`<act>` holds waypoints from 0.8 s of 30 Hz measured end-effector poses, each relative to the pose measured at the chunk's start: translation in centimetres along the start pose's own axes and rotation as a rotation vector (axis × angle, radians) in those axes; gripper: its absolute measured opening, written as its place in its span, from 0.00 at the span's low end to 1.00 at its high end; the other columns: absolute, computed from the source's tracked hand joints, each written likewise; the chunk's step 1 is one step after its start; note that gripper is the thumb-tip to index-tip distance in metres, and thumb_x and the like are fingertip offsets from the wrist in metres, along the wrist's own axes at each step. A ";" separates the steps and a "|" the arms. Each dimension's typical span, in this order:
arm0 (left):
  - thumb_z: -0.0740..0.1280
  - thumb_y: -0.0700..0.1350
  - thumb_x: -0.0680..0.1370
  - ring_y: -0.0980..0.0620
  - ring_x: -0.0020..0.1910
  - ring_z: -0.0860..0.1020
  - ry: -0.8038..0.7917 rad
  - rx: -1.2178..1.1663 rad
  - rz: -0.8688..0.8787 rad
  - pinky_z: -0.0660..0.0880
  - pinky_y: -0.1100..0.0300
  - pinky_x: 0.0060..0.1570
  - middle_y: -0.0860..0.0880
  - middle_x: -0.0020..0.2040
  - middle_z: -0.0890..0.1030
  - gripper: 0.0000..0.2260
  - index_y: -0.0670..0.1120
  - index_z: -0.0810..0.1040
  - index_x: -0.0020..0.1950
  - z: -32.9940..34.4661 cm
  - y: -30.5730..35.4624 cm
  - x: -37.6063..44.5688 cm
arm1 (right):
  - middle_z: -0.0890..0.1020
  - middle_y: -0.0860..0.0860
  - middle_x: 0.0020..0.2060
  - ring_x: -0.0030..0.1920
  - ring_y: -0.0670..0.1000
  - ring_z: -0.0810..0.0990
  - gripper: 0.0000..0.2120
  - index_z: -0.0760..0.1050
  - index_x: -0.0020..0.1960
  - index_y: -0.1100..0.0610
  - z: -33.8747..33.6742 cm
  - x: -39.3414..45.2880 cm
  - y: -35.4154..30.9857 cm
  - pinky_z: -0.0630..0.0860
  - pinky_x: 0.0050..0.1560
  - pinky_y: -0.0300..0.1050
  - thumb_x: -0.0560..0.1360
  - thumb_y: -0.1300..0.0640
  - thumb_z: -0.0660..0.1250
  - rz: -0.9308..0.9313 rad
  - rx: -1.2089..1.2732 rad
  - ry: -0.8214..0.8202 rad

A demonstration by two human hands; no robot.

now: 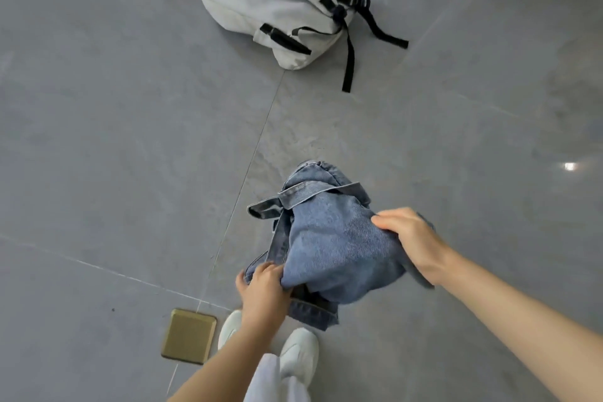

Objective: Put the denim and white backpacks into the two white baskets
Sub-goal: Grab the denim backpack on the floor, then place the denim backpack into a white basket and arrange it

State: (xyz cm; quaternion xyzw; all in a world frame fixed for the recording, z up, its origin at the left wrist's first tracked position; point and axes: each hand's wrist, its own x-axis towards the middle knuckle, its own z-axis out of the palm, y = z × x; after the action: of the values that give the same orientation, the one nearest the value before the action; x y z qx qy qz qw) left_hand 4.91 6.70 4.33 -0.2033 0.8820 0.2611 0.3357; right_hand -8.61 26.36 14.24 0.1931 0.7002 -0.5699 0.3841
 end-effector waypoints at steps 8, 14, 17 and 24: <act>0.69 0.41 0.68 0.48 0.43 0.79 0.223 -0.261 0.269 0.73 0.51 0.50 0.56 0.38 0.83 0.08 0.52 0.83 0.41 -14.4 7.6 -8.3 | 0.79 0.61 0.42 0.43 0.58 0.78 0.10 0.76 0.49 0.60 -4.9 -13.1 -10.0 0.70 0.46 0.50 0.72 0.56 0.63 0.118 0.485 0.268; 0.75 0.36 0.61 0.51 0.47 0.79 0.364 -0.079 0.447 0.70 0.52 0.57 0.58 0.44 0.83 0.17 0.53 0.83 0.46 -24.9 13.5 -16.0 | 0.83 0.55 0.27 0.26 0.52 0.82 0.14 0.76 0.40 0.61 -7.1 -25.4 -17.9 0.70 0.36 0.49 0.77 0.60 0.54 0.065 0.706 0.268; 0.76 0.39 0.61 0.52 0.53 0.79 0.412 0.120 0.475 0.60 0.51 0.68 0.58 0.46 0.82 0.18 0.54 0.82 0.48 -28.9 16.0 -18.8 | 0.82 0.57 0.28 0.27 0.53 0.82 0.14 0.76 0.38 0.63 -7.5 -29.9 -21.6 0.70 0.38 0.49 0.76 0.61 0.54 0.016 0.801 0.262; 0.78 0.57 0.62 0.49 0.62 0.77 0.386 0.450 0.434 0.50 0.29 0.69 0.54 0.57 0.82 0.26 0.53 0.82 0.58 -36.7 20.4 -20.7 | 0.80 0.57 0.34 0.33 0.56 0.80 0.10 0.76 0.39 0.61 -8.8 -34.3 -29.6 0.71 0.41 0.47 0.73 0.59 0.57 -0.032 0.856 0.267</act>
State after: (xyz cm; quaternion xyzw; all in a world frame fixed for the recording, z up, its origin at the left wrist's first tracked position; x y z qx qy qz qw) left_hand -9.52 4.50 48.84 0.0219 0.9870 0.0825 0.1364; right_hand -10.73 32.29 59.95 0.3959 0.4475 -0.7843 0.1669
